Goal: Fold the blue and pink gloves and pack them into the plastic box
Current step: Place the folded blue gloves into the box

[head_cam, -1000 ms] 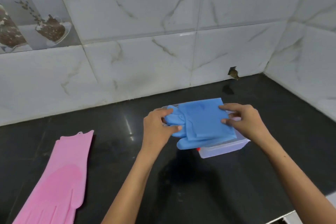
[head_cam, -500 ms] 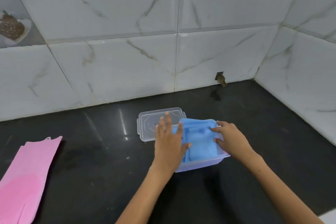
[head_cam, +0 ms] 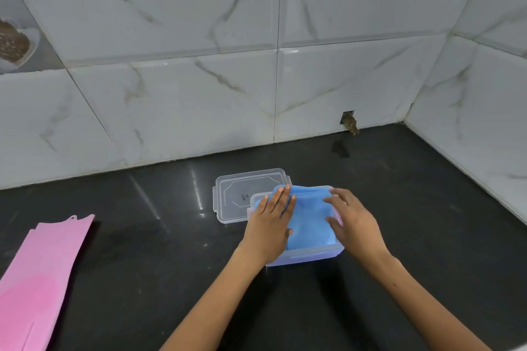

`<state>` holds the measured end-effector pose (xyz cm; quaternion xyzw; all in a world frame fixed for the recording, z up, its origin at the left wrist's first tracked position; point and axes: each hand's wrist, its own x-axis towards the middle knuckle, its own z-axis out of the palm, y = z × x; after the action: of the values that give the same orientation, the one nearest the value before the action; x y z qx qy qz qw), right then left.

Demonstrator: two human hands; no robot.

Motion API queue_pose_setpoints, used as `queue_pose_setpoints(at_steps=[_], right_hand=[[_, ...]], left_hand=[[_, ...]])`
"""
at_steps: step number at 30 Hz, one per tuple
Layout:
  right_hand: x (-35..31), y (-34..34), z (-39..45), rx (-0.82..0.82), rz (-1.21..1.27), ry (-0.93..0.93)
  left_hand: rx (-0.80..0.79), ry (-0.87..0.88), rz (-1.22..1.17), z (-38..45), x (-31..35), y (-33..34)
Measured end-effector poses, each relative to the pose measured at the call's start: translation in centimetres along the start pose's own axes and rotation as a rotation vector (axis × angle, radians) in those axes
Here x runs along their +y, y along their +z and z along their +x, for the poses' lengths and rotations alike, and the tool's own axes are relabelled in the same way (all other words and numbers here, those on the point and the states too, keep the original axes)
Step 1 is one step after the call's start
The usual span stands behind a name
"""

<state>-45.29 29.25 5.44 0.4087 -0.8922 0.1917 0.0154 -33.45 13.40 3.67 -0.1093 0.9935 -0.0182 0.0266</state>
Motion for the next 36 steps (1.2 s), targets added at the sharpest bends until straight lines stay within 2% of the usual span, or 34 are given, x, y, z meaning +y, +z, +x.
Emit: queue_pose_setpoints(at_steps=[2, 5, 8, 11, 13, 16, 18, 20, 23, 25, 31, 36], right_hand=[[-0.1, -0.4, 0.3, 0.045, 0.060, 0.075], [-0.8, -0.6, 1.1, -0.080, -0.122, 0.070], [-1.9, -0.7, 1.8, -0.125, -0.240, -0.141], [-2.0, -0.8, 2.7, -0.298, -0.358, -0.406], [-2.1, -1.3, 2.9, -0.225, -0.363, -0.463], [-1.7, -1.6, 2.8, -0.034, -0.244, -0.374], [-1.5, -1.2, 2.8, -0.006, -0.251, -0.396], [-1.3, -0.4, 2.7, -0.047, -0.293, -0.482], [-0.7, 0.0, 2.6, -0.095, -0.334, -0.596], [-0.1, -0.1, 2.6, -0.119, -0.329, -0.586], [1.4, 1.1, 3.9, -0.425, -0.469, -0.534], [1.8, 1.4, 4.6, -0.522, -0.504, -0.560]], left_hand=[[-0.002, 0.017, -0.012, 0.0, -0.5, 0.0], [0.005, 0.033, -0.042, -0.1, -0.7, 0.1], [0.015, 0.043, -0.056, 0.0, -0.9, 0.4], [0.004, 0.055, -0.052, 0.1, -1.3, 0.4], [-0.012, 0.058, -0.035, 0.1, -1.5, 0.4], [-0.028, 0.052, -0.018, 0.2, -1.5, 0.3], [-0.048, 0.050, -0.017, 0.2, -1.5, 0.2], [-0.050, 0.052, -0.008, 0.1, -1.4, 0.0], [0.030, 0.057, 0.057, -0.2, -1.4, -0.2], [0.053, 0.071, 0.130, -0.6, -1.5, -0.2], [-0.101, 0.102, 0.147, -1.0, -2.7, -0.5], [-0.204, 0.119, 0.180, -0.2, -3.0, -0.7]])
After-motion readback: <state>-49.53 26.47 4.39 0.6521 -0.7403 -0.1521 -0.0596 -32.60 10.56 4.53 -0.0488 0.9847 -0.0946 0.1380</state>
